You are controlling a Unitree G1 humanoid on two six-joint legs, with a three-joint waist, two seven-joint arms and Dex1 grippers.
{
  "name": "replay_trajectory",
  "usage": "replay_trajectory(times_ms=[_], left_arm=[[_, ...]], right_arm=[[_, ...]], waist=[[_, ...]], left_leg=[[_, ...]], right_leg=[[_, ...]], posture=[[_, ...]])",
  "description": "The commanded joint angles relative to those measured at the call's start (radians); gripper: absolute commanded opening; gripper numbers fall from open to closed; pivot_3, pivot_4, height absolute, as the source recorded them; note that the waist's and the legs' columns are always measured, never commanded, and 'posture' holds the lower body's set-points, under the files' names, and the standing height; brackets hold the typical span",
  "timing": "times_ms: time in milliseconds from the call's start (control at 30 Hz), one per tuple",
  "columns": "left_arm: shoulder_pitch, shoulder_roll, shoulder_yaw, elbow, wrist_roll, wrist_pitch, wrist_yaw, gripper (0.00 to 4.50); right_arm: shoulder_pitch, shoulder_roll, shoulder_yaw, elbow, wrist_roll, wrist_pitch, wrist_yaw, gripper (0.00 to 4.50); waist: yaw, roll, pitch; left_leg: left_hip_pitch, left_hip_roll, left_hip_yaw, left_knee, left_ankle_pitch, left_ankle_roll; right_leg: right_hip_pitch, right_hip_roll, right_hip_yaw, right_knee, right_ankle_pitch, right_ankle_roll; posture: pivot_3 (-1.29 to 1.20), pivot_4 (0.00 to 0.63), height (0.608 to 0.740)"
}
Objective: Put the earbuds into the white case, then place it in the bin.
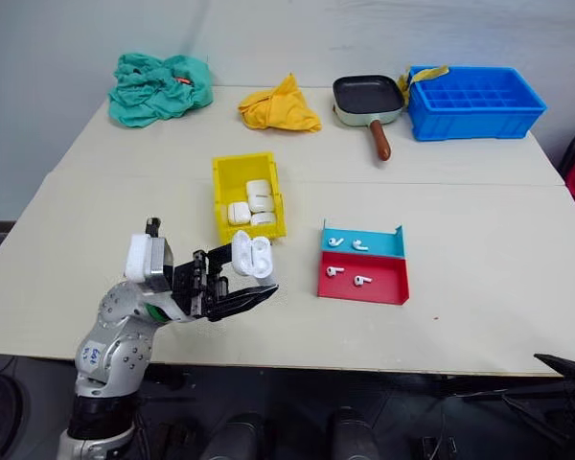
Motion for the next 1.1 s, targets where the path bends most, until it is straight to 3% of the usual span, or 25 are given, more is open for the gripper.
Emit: replay_trajectory(times_ms=[33, 167, 267, 333, 467, 533, 633, 833, 1100], left_arm=[[-0.004, 0.004, -0.053, 0.118, 0.063, -0.162, -0.088, 2.74], [0.008, 0.017, -0.103, 0.178, 0.083, -0.245, -0.15, 2.74], [0.03, 0.033, -0.127, 0.177, 0.093, -0.273, -0.162, 2.74], [0.048, 0.044, -0.133, 0.176, 0.094, -0.285, -0.165, 2.74], [0.07, 0.056, -0.136, 0.166, 0.087, -0.294, -0.147, 2.74], [0.074, 0.063, -0.139, 0.163, 0.081, -0.296, -0.15, 2.74], [0.065, 0.069, -0.149, 0.164, 0.069, -0.283, -0.158, 2.74], [0.06, 0.073, -0.177, 0.165, 0.061, -0.27, -0.178, 2.74], [0.066, 0.075, -0.192, 0.158, 0.069, -0.263, -0.153, 2.74]], right_arm=[[-0.077, -0.147, -0.002, -0.285, 0.138, 0.284, -0.099, 4.5], [-0.311, -0.384, 0.109, -0.443, 0.312, 0.58, -0.183, 4.5], [-0.574, -0.531, 0.316, -0.466, 0.37, 0.719, -0.25, 4.5], [-0.756, -0.56, 0.492, -0.466, 0.327, 0.756, -0.246, 4.5], [-1.049, -0.499, 0.761, -0.428, 0.201, 0.856, -0.263, 4.5], [-1.133, -0.47, 0.908, -0.376, 0.045, 0.802, -0.218, 4.5], [-1.22, -0.412, 1.042, -0.298, -0.105, 0.748, -0.178, 3.82], [-1.324, -0.309, 1.132, -0.202, -0.251, 0.708, -0.111, 1.8], [-1.368, -0.252, 1.174, -0.142, -0.357, 0.689, -0.01, 1.8]], waist=[[-0.003, 0.002, -0.001], [0.0, 0.008, -0.004], [0.021, 0.002, -0.001], [0.03, 0.002, -0.001], [0.028, 0.002, -0.001], [0.026, 0.002, -0.001], [0.025, 0.002, -0.001], [0.017, 0.002, -0.001], [0.015, 0.002, -0.001]], left_leg=[[0.0, 0.0, 0.001, 0.0, 0.0, 0.0], [0.001, 0.001, 0.002, 0.001, 0.0, 0.0], [-0.002, 0.003, -0.005, 0.001, 0.0, -0.002], [-0.006, 0.003, -0.006, 0.002, -0.001, -0.001], [-0.02, 0.0, -0.006, 0.005, -0.003, 0.002], [-0.022, -0.001, -0.006, 0.005, -0.002, 0.002], [-0.022, -0.001, -0.006, 0.004, -0.002, 0.002], [-0.022, -0.001, -0.005, 0.004, -0.002, 0.002], [-0.021, -0.001, -0.005, 0.005, -0.002, 0.002]], right_leg=[[0.0, 0.0, 0.001, 0.0, 0.0, 0.0], [-0.001, 0.002, 0.002, 0.0, 0.0, 0.0], [-0.003, 0.003, -0.003, 0.002, 0.0, 0.0], [-0.006, 0.002, -0.003, 0.0, 0.0, 0.0], [-0.018, 0.0, -0.002, -0.002, 0.001, 0.002], [-0.019, -0.001, -0.003, -0.003, 0.002, 0.003], [-0.019, -0.001, -0.004, -0.003, 0.002, 0.003], [-0.021, -0.001, -0.004, 0.0, 0.002, 0.003], [-0.021, -0.001, -0.004, 0.003, 0.002, 0.003]], posture=[[0.0, 0.15, 0.74], [0.0, 0.15, 0.74], [0.0, 0.15, 0.74], [0.0, 0.15, 0.74], [0.0, 0.15, 0.74], [0.0, 0.15, 0.74], [0.0, 0.15, 0.74], [0.0, 0.15, 0.74], [0.0, 0.15, 0.74]])
